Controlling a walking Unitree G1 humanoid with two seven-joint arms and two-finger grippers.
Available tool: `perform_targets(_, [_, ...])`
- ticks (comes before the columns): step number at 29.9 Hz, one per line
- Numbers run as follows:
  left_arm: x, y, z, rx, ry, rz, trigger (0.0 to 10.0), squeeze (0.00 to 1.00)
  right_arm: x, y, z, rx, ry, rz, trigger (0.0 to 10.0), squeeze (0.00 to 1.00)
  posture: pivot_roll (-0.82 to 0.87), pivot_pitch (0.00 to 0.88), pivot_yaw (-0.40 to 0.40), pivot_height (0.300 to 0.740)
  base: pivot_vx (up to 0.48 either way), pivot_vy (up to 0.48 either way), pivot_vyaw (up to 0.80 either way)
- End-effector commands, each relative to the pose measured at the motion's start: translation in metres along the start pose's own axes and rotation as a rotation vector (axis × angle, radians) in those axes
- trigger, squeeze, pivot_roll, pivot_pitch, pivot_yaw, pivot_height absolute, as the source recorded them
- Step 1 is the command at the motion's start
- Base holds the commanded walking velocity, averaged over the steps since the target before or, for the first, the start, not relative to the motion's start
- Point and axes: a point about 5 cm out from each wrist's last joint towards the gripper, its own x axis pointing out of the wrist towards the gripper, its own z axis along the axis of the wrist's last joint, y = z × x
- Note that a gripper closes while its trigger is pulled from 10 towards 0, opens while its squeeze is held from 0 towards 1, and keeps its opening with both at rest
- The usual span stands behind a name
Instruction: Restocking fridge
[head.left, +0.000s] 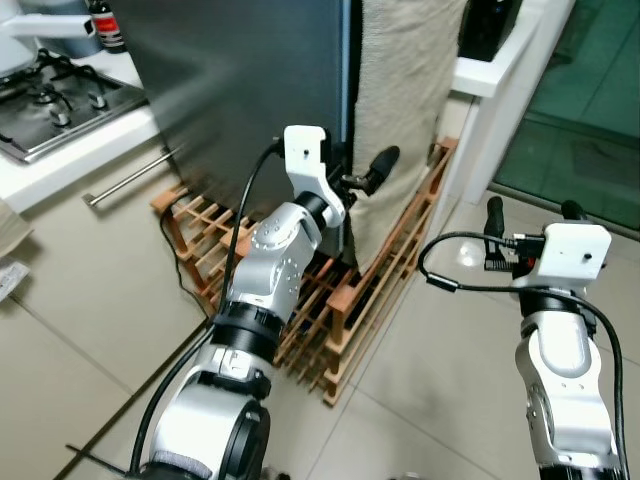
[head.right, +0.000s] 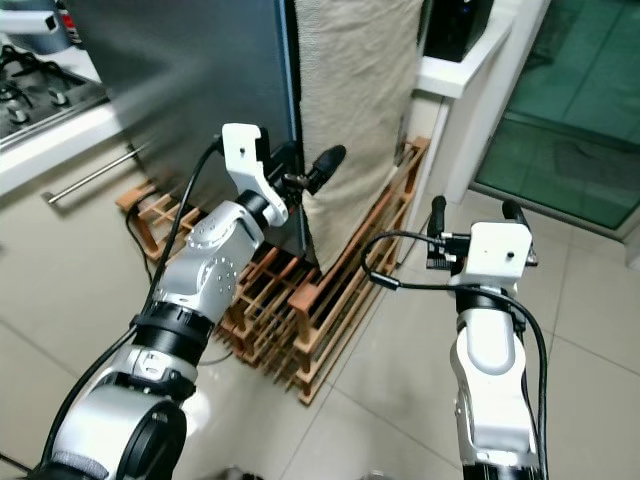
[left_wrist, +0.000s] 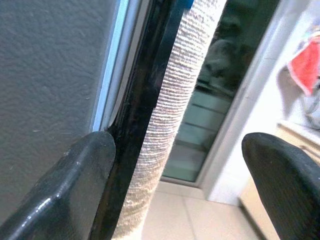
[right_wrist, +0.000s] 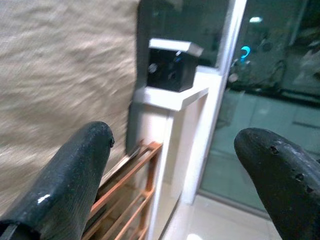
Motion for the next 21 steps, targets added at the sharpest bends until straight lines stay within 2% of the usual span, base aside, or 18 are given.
perform_targets(1, [0.023, -0.080, -0.001, -0.112, -0.072, -0.310, 10.0, 0.00, 0.000, -0.001, 0.003, 0.001, -0.004, -0.006, 10.0, 0.00, -0.20, 0.029, 0.078, 0.740, 0.000, 0.000, 0.00])
perform_targets(3, [0.020, -0.090, 0.003, -0.174, -0.094, -0.409, 10.0, 0.00, 0.000, 0.000, 0.002, 0.002, 0.002, 0.000, 10.0, 0.00, -0.20, 0.028, 0.077, 0.740, 0.000, 0.000, 0.00])
perform_targets(5, [0.018, -0.095, 0.005, -0.195, -0.104, -0.453, 10.0, 0.00, 0.000, 0.000, 0.001, 0.001, 0.004, 0.000, 10.0, 0.00, -0.20, 0.028, 0.078, 0.740, 0.000, 0.000, 0.00])
perform_targets(13, [0.015, -0.103, 0.010, -0.244, -0.116, -0.525, 10.0, 0.00, -0.001, -0.001, -0.001, 0.000, 0.012, -0.005, 10.0, 0.00, -0.21, 0.026, 0.080, 0.740, 0.000, 0.000, 0.00])
perform_targets(14, [0.016, -0.098, 0.012, -0.227, -0.119, -0.493, 10.0, 0.00, -0.001, -0.001, -0.001, 0.000, 0.013, -0.006, 10.0, 0.00, -0.21, 0.026, 0.080, 0.740, 0.000, 0.000, 0.00])
perform_targets(15, [0.015, -0.087, 0.015, -0.192, -0.124, -0.431, 10.0, 0.00, -0.001, 0.000, -0.001, 0.000, 0.012, -0.007, 10.0, 0.00, -0.21, 0.023, 0.081, 0.740, 0.000, 0.000, 0.00])
perform_targets(18, [0.013, -0.079, 0.018, -0.169, -0.130, -0.388, 10.0, 0.00, -0.001, 0.000, 0.000, 0.002, 0.008, -0.009, 10.0, 0.00, -0.20, 0.021, 0.082, 0.740, 0.000, 0.000, 0.00])
perform_targets(21, [-0.005, -0.053, 0.038, -0.093, -0.194, -0.265, 10.0, 0.00, -0.001, -0.004, 0.007, 0.005, -0.025, -0.028, 10.0, 0.00, -0.20, 0.023, 0.081, 0.740, 0.000, 0.000, 0.00])
